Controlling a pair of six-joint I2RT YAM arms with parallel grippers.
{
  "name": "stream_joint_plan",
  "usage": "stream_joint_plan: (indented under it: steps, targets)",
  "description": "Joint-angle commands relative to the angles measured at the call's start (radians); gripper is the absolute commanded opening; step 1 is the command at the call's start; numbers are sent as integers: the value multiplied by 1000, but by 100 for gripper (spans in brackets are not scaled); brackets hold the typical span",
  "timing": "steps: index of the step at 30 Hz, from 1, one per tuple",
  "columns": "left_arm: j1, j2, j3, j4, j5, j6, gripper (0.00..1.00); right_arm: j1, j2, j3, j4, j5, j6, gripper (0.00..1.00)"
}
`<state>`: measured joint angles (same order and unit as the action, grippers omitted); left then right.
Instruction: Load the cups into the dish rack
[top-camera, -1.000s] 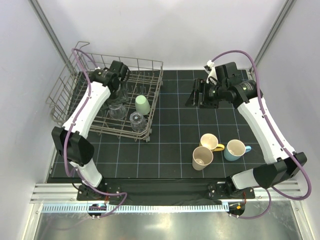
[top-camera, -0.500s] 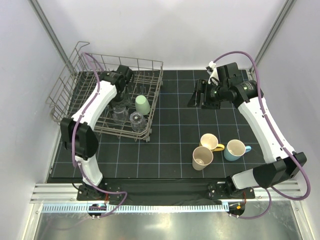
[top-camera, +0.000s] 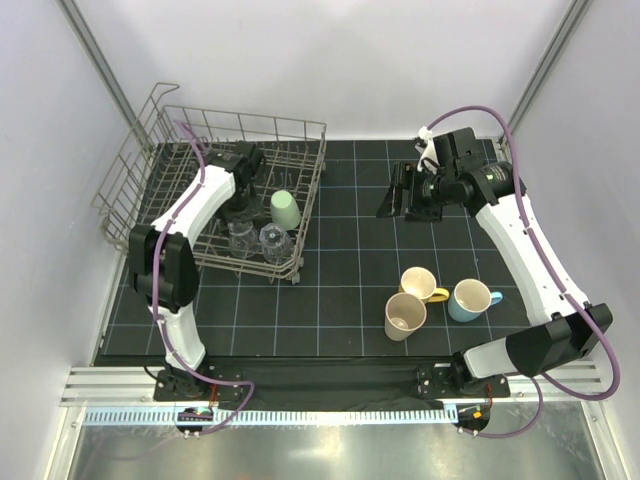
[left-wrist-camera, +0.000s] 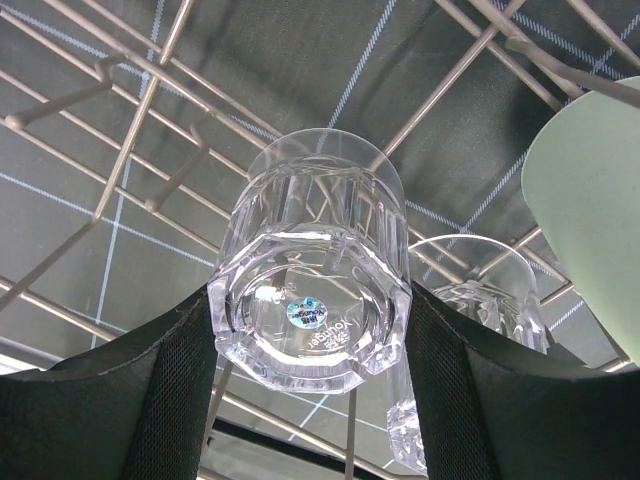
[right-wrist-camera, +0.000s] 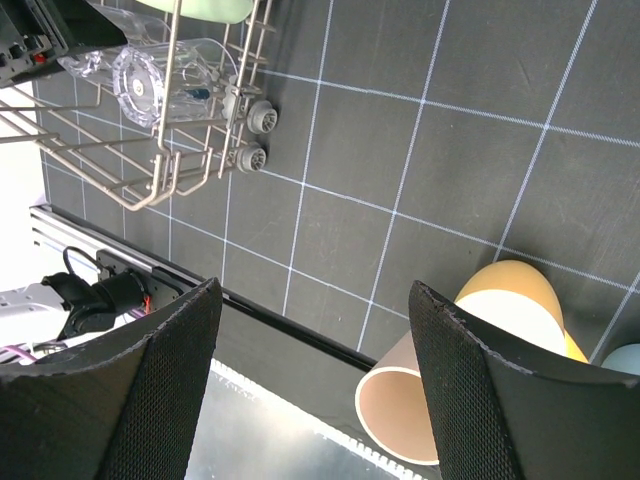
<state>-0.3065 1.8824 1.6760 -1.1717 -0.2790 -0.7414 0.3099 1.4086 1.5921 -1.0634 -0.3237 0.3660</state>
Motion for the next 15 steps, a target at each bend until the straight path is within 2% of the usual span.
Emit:
stream_joint_plan:
  steps: [1, 4, 7, 8, 15]
  targets:
    - [9, -19, -4, 26, 0, 25, 52, -6, -34, -3, 5, 6, -12, 76]
    - [9, -28, -10, 20, -15, 25, 67, -8, -33, -7, 8, 2, -6, 76]
    - [7, -42, -7, 1, -40, 19, 93, -6, -33, -14, 14, -9, 1, 76]
    - [9, -48, -6, -9, -45, 16, 98, -8, -33, -14, 16, -11, 2, 76]
    - [9, -152, 46, -61, -31, -3, 100, -8, -16, -4, 16, -12, 5, 76]
